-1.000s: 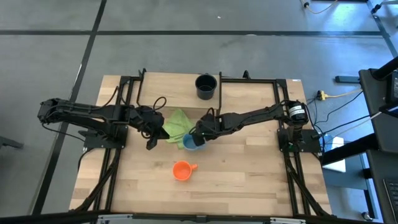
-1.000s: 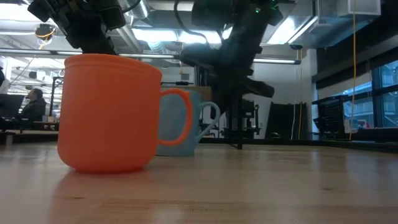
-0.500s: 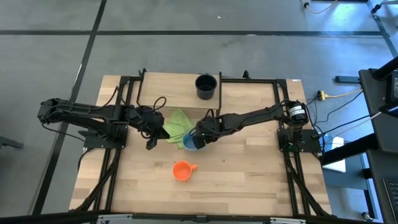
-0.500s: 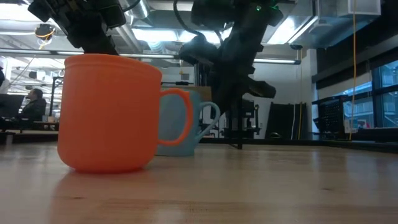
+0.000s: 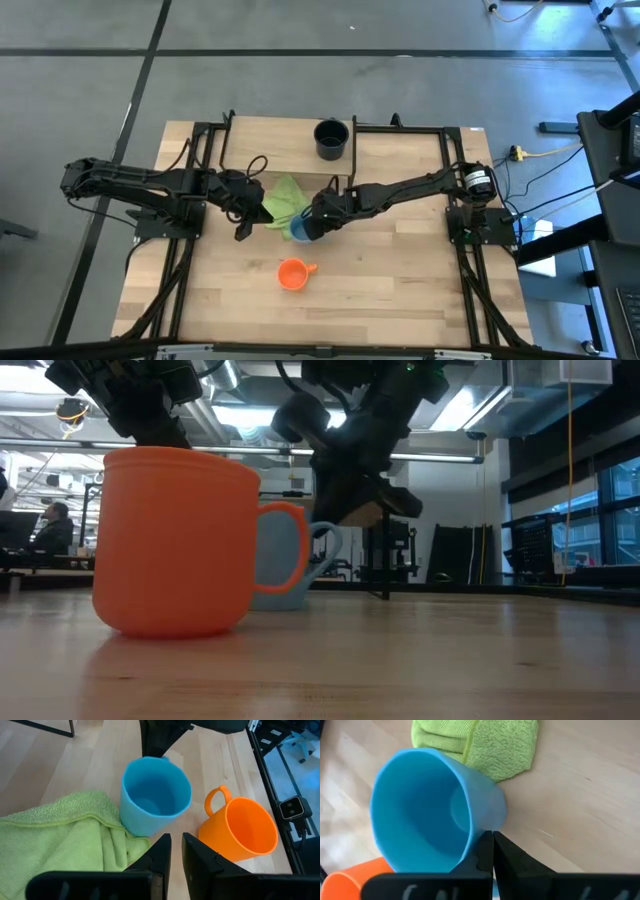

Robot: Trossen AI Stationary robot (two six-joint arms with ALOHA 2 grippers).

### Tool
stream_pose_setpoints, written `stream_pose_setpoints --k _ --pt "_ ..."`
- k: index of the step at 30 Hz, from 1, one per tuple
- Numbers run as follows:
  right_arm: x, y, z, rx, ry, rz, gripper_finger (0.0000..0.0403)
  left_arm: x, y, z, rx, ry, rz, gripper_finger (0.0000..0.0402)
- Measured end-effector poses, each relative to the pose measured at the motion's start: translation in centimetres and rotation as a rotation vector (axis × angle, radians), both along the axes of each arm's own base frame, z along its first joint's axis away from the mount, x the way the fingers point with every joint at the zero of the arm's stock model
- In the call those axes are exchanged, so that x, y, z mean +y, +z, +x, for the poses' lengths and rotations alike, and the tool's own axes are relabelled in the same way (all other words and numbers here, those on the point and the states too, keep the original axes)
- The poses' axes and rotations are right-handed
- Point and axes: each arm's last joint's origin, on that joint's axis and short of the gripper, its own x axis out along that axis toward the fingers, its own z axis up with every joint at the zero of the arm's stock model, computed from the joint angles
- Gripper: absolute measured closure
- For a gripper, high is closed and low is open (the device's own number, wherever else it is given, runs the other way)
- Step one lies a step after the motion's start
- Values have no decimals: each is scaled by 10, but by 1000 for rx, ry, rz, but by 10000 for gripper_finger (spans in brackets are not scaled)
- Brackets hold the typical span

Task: Stack small to large cups/mugs on shelf
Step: Put the blue mug on the shelf

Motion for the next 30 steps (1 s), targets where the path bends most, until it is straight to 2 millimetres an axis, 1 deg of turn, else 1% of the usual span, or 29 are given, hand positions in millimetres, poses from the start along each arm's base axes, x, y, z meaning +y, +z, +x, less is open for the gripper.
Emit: stream_pose_setpoints --k 15,30 --pt "2 5 8 -96 29 34 399 0 0 0 0 0 0 361" --pt "1 2 3 -37 19 2 399 0 0 0 0 -7 -5 361"
